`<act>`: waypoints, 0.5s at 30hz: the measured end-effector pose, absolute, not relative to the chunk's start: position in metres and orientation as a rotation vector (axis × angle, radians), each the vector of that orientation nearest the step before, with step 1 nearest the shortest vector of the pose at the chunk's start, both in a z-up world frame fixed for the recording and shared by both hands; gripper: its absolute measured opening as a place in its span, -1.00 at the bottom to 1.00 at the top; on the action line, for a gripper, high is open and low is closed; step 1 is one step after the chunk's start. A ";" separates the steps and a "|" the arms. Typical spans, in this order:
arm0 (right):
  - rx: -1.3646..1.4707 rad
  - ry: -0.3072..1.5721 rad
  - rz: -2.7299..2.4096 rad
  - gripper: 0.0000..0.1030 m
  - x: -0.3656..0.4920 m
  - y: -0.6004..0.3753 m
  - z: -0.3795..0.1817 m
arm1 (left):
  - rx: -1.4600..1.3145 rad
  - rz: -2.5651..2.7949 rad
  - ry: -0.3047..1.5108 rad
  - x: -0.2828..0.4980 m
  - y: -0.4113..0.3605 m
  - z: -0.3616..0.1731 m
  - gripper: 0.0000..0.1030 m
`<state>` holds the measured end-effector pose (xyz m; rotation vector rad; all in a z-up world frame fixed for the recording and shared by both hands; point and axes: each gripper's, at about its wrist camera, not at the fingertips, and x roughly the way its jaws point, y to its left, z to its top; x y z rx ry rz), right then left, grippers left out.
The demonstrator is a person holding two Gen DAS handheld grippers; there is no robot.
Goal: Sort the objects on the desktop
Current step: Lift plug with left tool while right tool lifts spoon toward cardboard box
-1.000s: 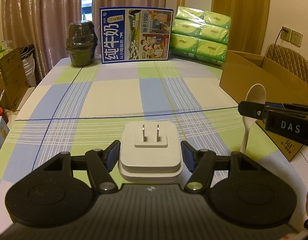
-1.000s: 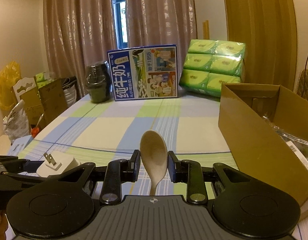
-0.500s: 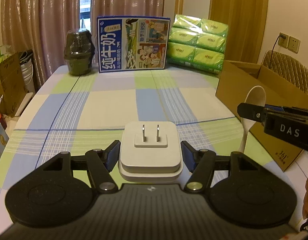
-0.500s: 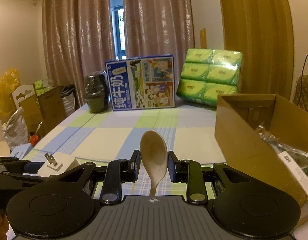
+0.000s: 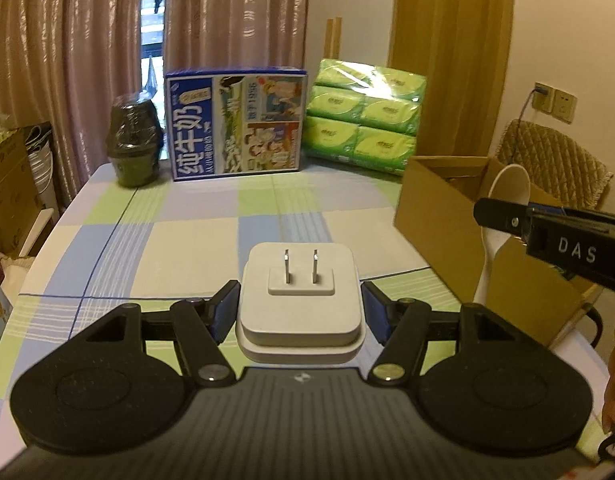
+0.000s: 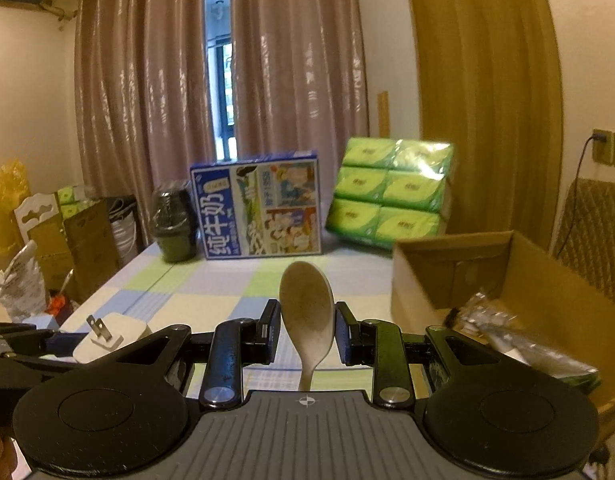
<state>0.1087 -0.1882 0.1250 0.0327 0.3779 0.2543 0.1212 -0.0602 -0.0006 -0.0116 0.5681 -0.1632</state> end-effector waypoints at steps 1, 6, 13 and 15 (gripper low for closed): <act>0.038 0.378 0.250 -0.51 0.107 -0.192 0.129 | -0.007 -0.171 0.565 0.119 -0.066 0.003 0.16; 0.052 0.375 0.228 -0.51 0.088 -0.214 0.149 | 0.004 -0.207 0.560 0.105 -0.090 0.018 0.16; 0.067 0.357 0.197 -0.51 0.061 -0.250 0.176 | 0.012 -0.261 0.557 0.088 -0.126 0.035 0.16; 0.066 0.351 0.184 -0.51 0.054 -0.260 0.183 | 0.015 -0.276 0.556 0.085 -0.136 0.039 0.16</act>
